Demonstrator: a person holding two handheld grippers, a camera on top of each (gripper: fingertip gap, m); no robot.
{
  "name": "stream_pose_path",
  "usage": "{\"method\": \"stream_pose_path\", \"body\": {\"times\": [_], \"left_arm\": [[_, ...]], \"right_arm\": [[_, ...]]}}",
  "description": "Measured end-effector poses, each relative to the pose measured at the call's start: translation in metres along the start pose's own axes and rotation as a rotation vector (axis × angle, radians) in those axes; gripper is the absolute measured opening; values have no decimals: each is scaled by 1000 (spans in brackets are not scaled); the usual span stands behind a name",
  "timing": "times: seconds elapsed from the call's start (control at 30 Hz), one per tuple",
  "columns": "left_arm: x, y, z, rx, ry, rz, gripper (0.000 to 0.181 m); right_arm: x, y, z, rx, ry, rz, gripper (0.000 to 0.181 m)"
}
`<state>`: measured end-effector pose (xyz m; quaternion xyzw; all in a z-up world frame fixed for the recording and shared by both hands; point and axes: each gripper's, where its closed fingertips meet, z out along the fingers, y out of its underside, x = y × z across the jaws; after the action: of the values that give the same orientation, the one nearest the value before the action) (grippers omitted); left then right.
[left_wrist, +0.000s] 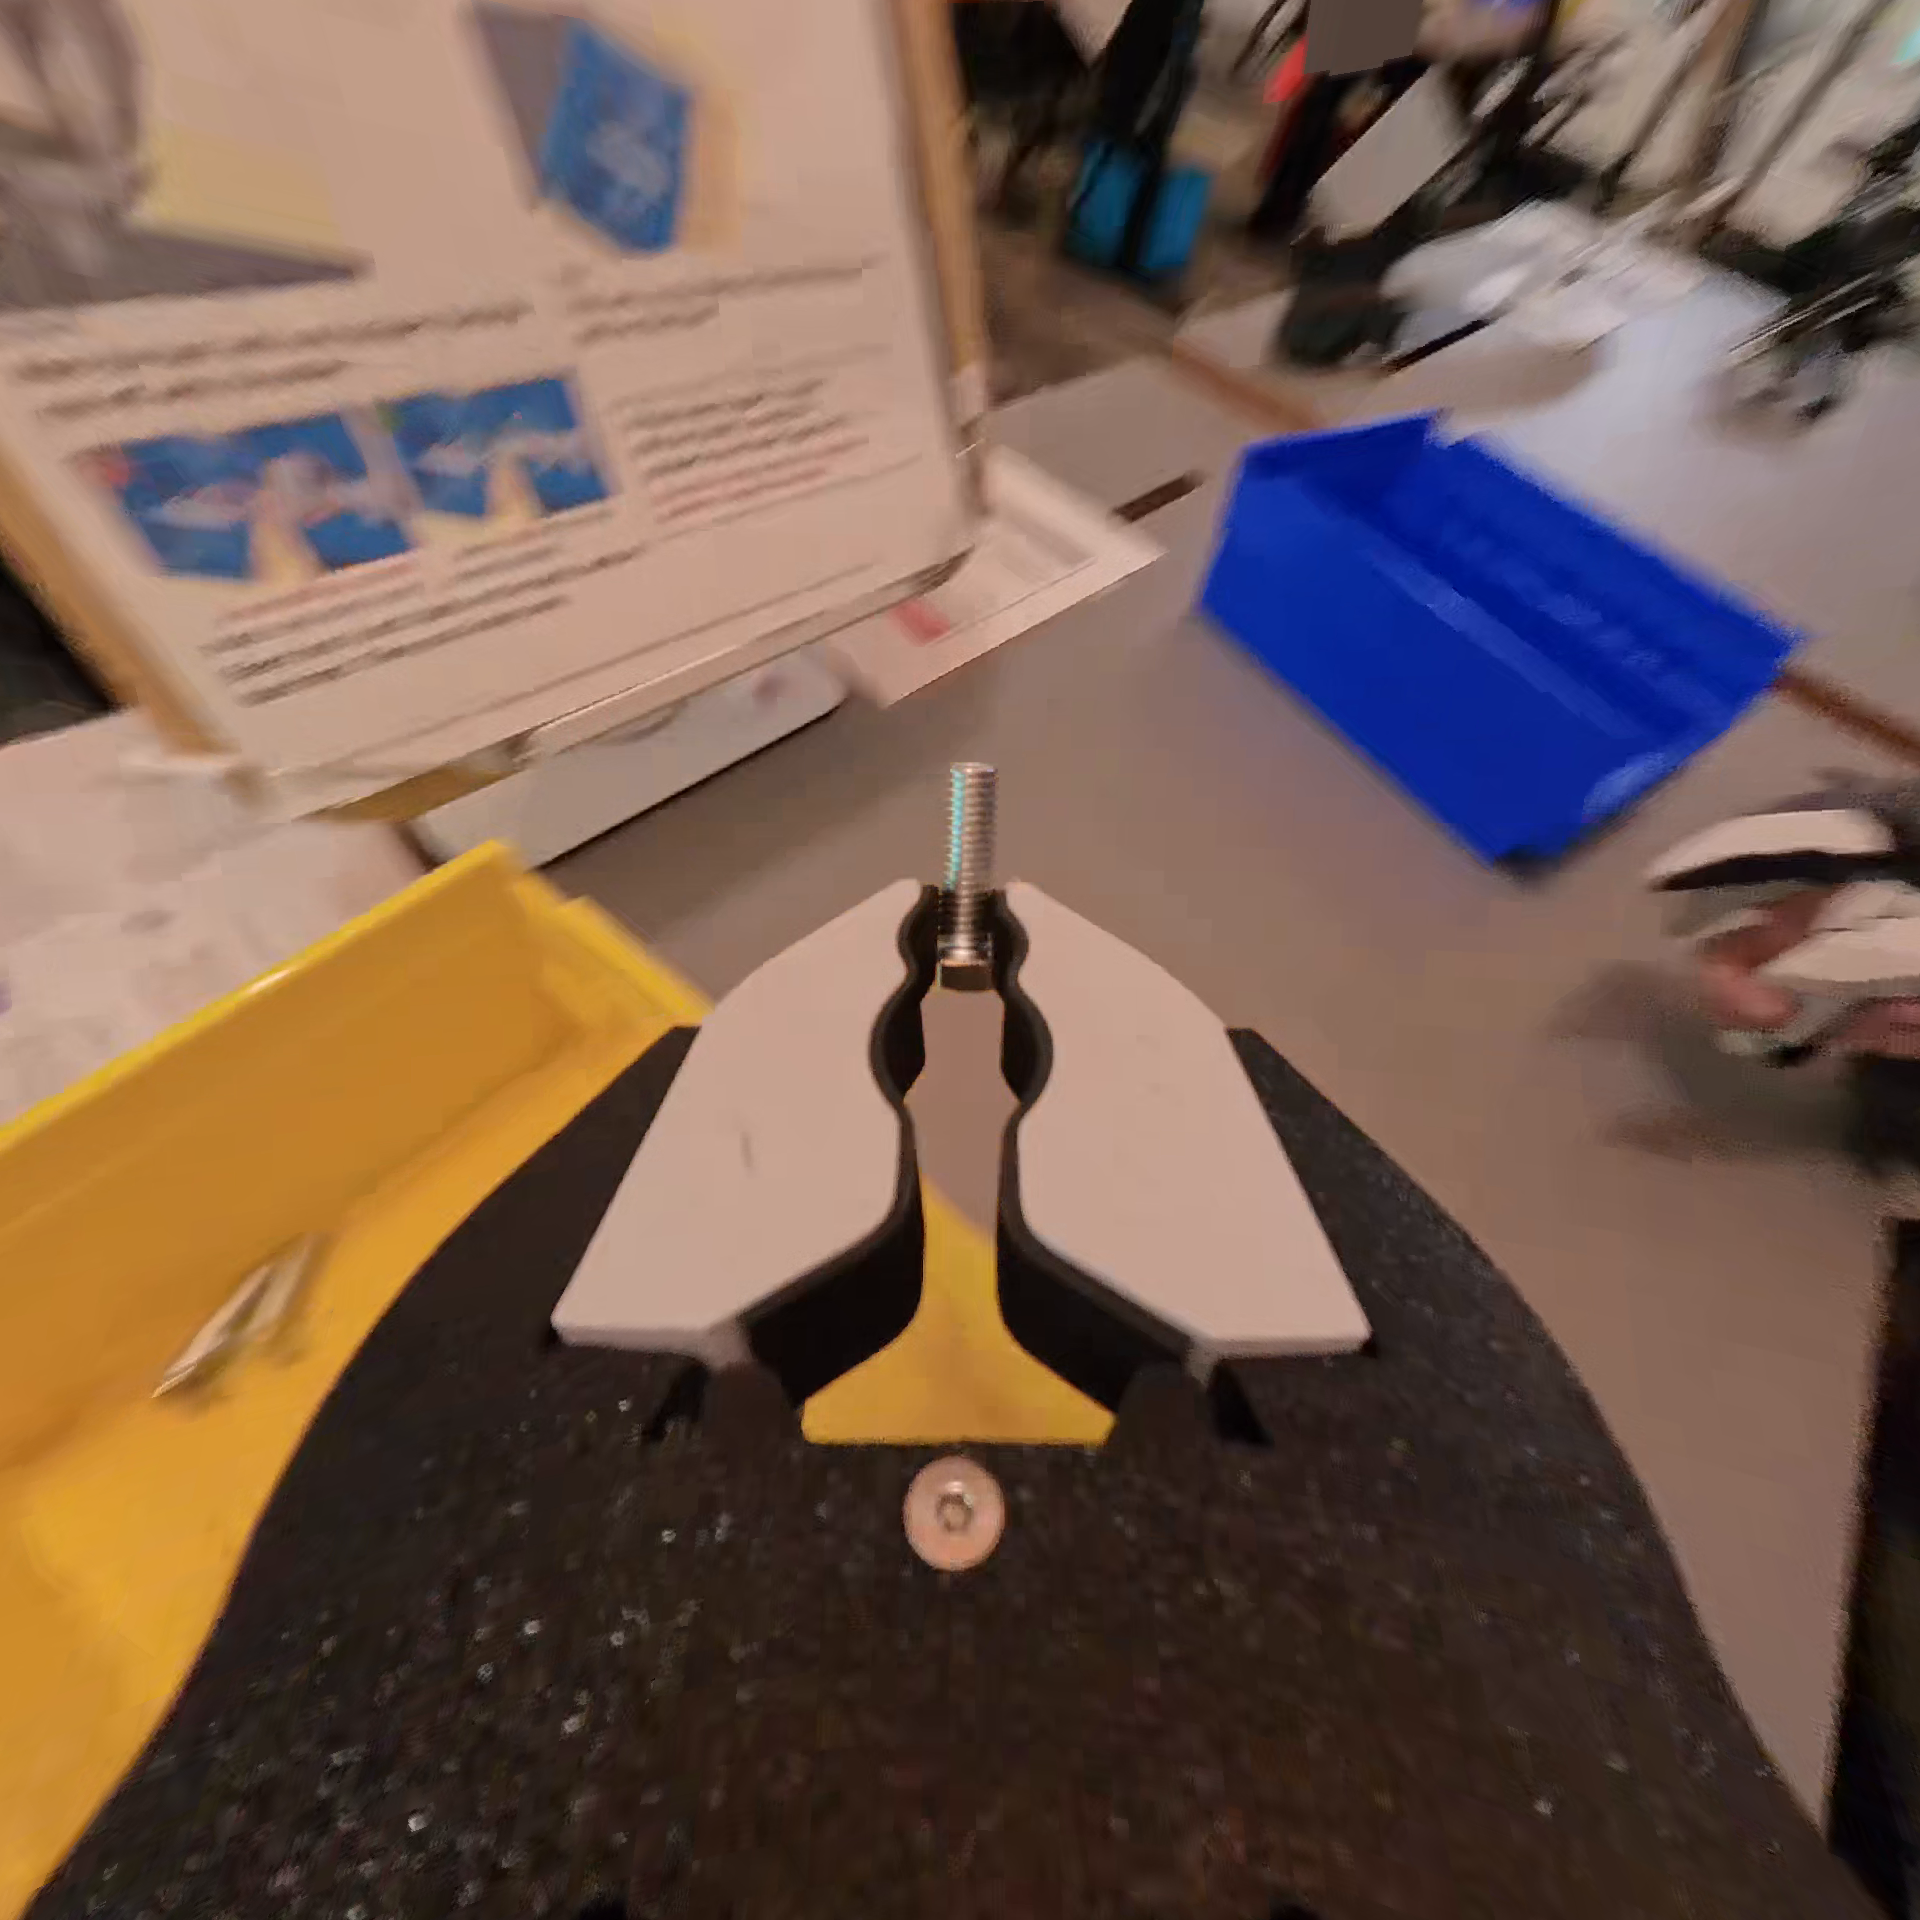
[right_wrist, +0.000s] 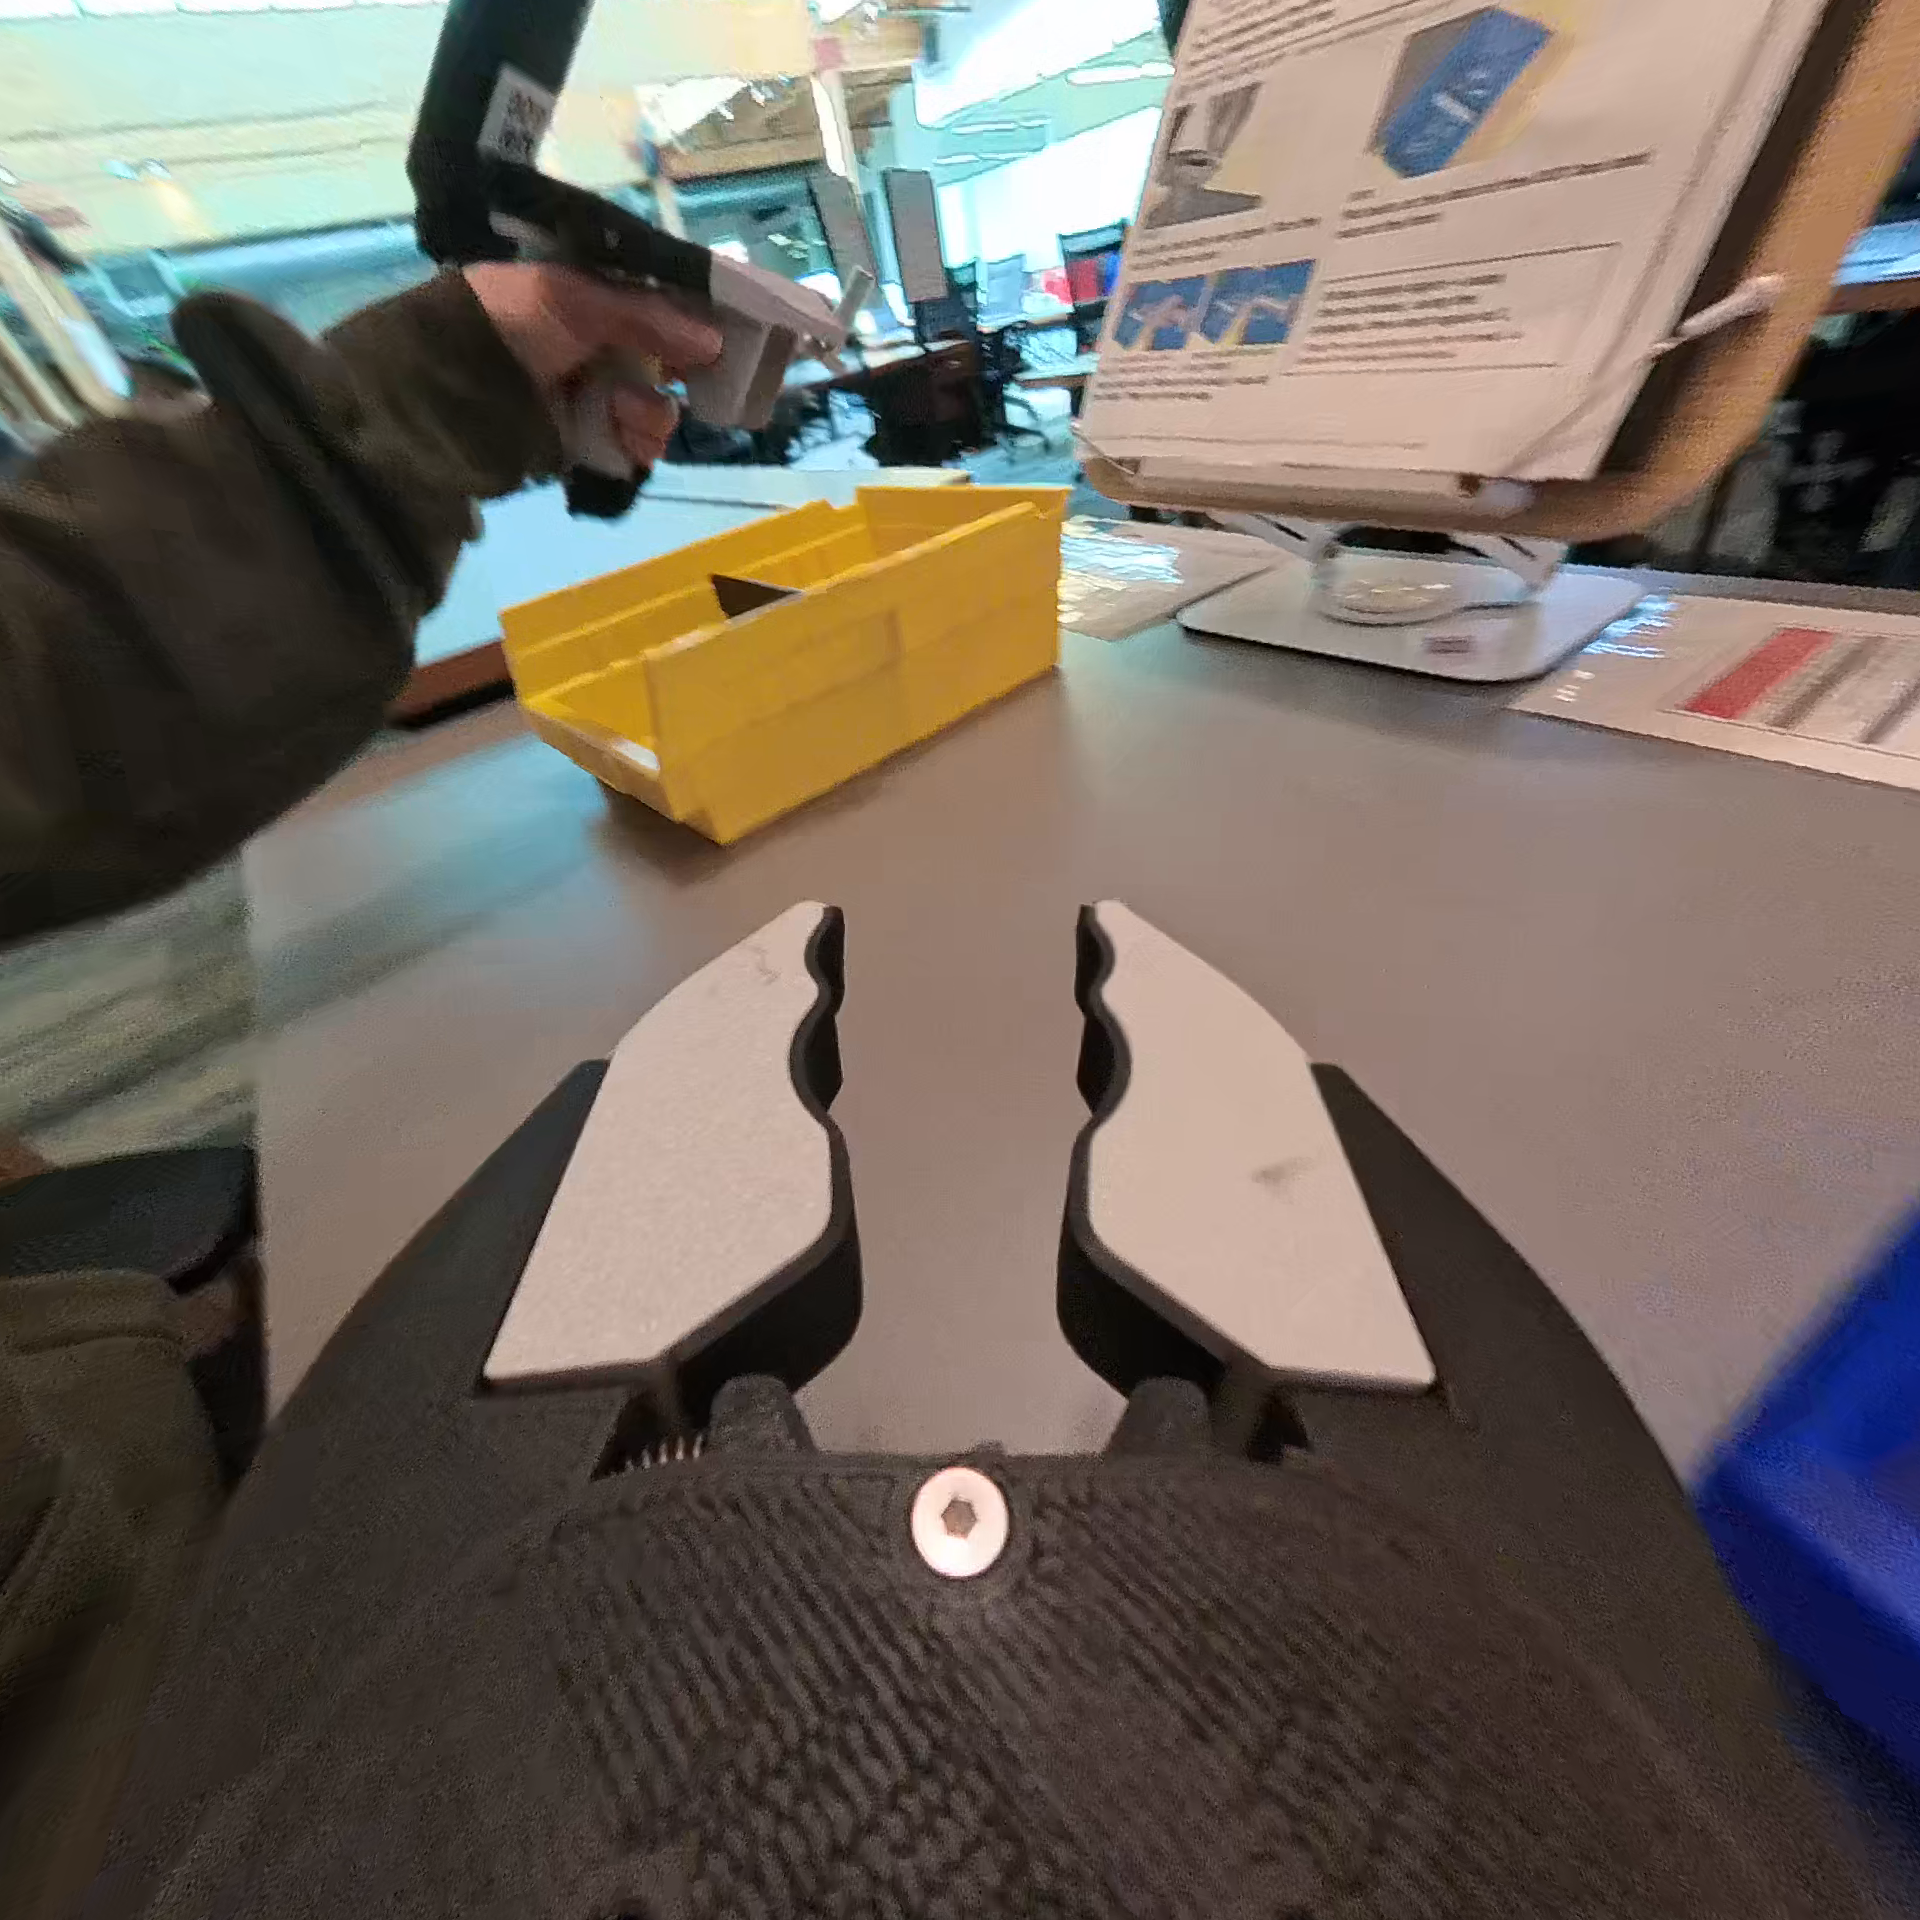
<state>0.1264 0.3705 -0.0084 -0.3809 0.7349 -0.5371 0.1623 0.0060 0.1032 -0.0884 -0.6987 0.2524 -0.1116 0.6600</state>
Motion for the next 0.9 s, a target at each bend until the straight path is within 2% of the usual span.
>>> {"method": "stream_pose_path", "body": {"times": [0.1,0.23,0.37,0.6,0.7,0.83,0.9], "left_arm": [[70,-3,1,150,188,19,9],[154,10,10,292,415,93,9],[203,31,25,318,534,171,9],[237,52,45,269,612,238,9],[240,57,49,250,599,276,9],[238,65,53,218,580,267,9],[231,70,57,185,513,278,13]], "right_arm": [[-18,-21,23,62,-98,43,47],[-43,-52,46,146,-199,38,40],[-67,-69,54,189,-298,9,39],[-79,-64,54,170,-318,-36,26],[-76,-61,52,182,-286,-59,9],[-74,-54,52,155,-283,-94,9],[-71,-48,54,112,-241,-170,9]]}}
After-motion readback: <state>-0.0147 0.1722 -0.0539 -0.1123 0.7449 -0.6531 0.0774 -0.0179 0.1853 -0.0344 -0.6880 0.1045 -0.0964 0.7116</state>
